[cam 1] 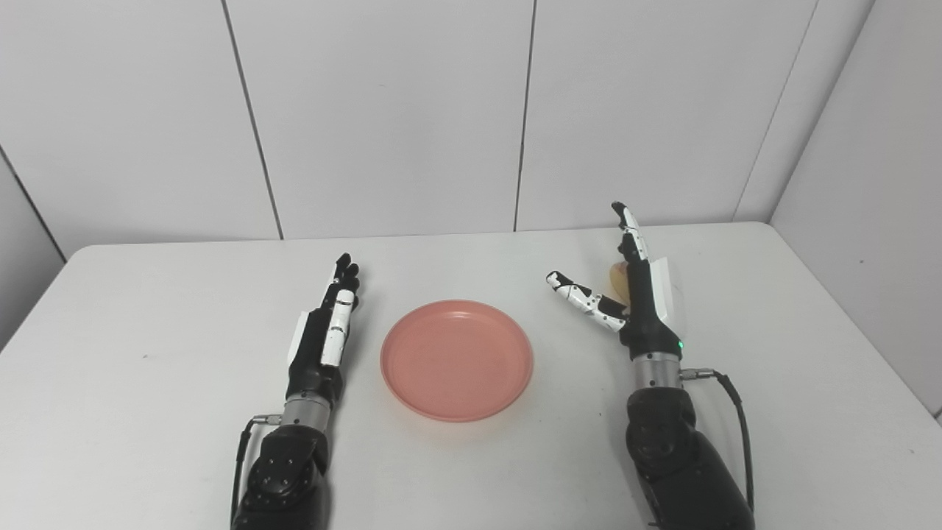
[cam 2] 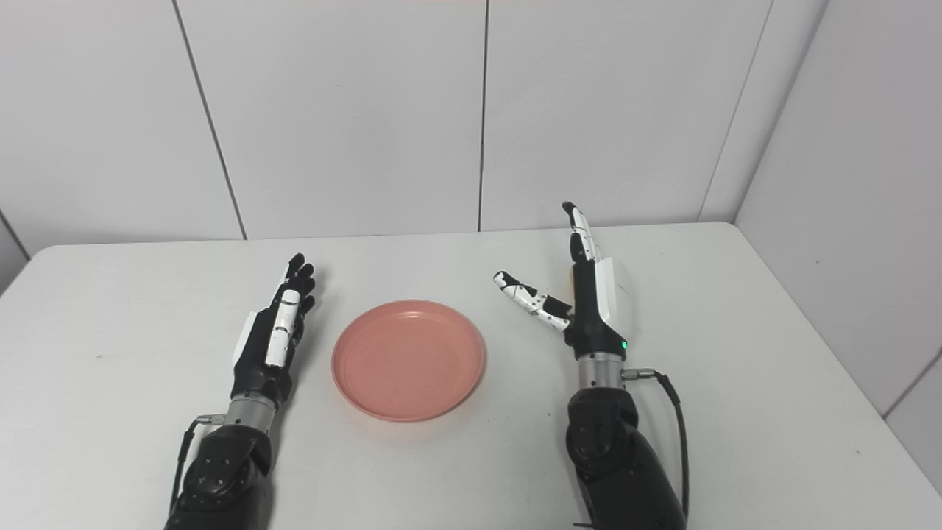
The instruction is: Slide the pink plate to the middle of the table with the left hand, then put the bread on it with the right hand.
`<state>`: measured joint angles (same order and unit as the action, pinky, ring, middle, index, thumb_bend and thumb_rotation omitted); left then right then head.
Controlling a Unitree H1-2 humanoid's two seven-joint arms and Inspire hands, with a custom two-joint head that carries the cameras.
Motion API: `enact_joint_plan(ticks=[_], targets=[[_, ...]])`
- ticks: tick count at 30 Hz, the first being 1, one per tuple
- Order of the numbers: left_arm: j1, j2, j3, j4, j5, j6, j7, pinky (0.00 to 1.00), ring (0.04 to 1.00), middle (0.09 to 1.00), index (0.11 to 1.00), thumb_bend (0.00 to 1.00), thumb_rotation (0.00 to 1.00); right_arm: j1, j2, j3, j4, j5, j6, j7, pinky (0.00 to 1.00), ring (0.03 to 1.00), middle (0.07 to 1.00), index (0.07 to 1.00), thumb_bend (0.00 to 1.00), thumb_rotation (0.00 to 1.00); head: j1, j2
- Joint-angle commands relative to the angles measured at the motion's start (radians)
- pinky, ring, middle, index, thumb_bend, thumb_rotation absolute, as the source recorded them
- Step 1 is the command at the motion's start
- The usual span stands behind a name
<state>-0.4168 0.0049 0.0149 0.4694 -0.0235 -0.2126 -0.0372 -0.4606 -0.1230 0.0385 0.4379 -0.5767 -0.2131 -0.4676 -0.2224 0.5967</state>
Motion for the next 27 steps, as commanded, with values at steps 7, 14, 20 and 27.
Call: enact_joint_plan(ticks=[7, 14, 20, 27], targets=[[0.019, 0.021, 0.005, 0.011, -0.02, 0.001, -0.034, 1.0, 1.0, 0.992, 0.989, 0.52, 1.0, -0.079, -0.05, 0.011, -0.011, -0.097, 0.085, -0.081, 0.83, 0.922, 0.949, 0.952, 0.69, 0.5, -0.005, 0.0], [0.02, 0.025, 0.003, 0.005, -0.02, 0.01, -0.038, 1.0, 1.0, 0.99, 0.985, 0.53, 1.0, -0.107, -0.091, 0.012, 0.052, -0.127, 0.138, -0.123, 0.85, 0.922, 0.944, 0.949, 0.73, 0.43, -0.007, 0.003], [0.023, 0.026, 0.001, -0.003, -0.024, 0.014, -0.043, 1.0, 1.0, 0.992, 0.991, 0.51, 1.0, -0.125, -0.116, 0.02, 0.106, -0.131, 0.184, -0.138, 0.86, 0.909, 0.939, 0.933, 0.73, 0.37, -0.01, 0.007], [0.032, 0.031, -0.011, -0.019, -0.015, 0.027, -0.049, 1.0, 1.0, 0.993, 0.99, 0.5, 1.0, -0.146, -0.139, 0.028, 0.177, -0.107, 0.231, -0.1, 0.85, 0.892, 0.918, 0.916, 0.7, 0.31, 0.0, 0.012]])
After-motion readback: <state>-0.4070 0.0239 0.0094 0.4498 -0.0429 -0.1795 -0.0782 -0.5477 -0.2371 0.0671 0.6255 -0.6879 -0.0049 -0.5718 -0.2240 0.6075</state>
